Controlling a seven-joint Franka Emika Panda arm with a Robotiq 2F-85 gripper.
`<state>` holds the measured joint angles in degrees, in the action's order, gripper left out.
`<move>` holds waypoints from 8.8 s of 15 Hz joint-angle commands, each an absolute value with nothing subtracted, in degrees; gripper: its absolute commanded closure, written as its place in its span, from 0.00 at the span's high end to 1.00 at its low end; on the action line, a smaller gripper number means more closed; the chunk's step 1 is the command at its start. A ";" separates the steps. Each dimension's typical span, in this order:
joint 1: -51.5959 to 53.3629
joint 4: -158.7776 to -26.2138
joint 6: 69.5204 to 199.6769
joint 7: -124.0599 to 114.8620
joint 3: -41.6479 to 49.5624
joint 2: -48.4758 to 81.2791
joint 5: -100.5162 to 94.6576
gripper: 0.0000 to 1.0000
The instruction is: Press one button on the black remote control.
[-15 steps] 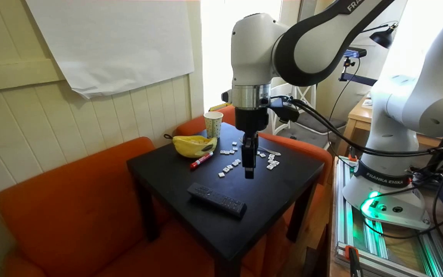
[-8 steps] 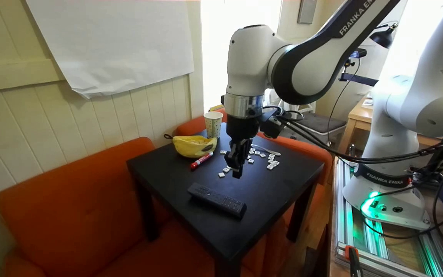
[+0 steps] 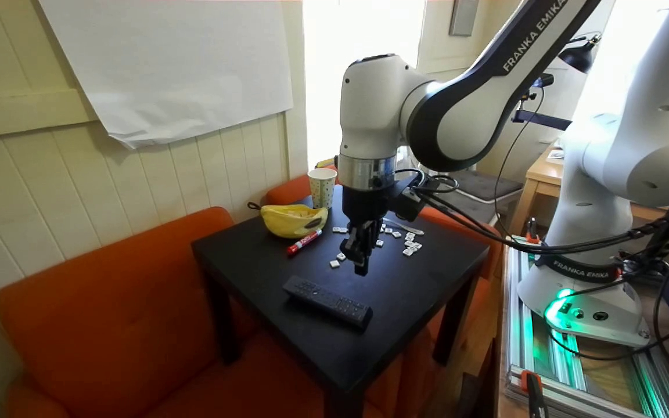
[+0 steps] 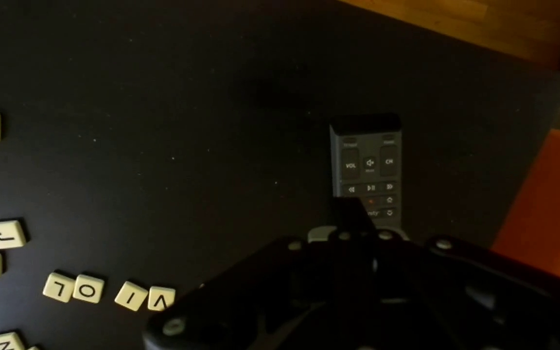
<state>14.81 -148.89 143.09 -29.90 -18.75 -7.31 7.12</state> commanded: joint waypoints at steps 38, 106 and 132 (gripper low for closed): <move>16.76 -138.39 134.41 -27.40 -16.19 7.62 6.41 0.00; 18.19 -133.31 131.70 -28.90 -14.28 13.81 4.91 0.00; 13.73 -157.00 138.97 -31.43 -16.94 -28.14 13.41 1.00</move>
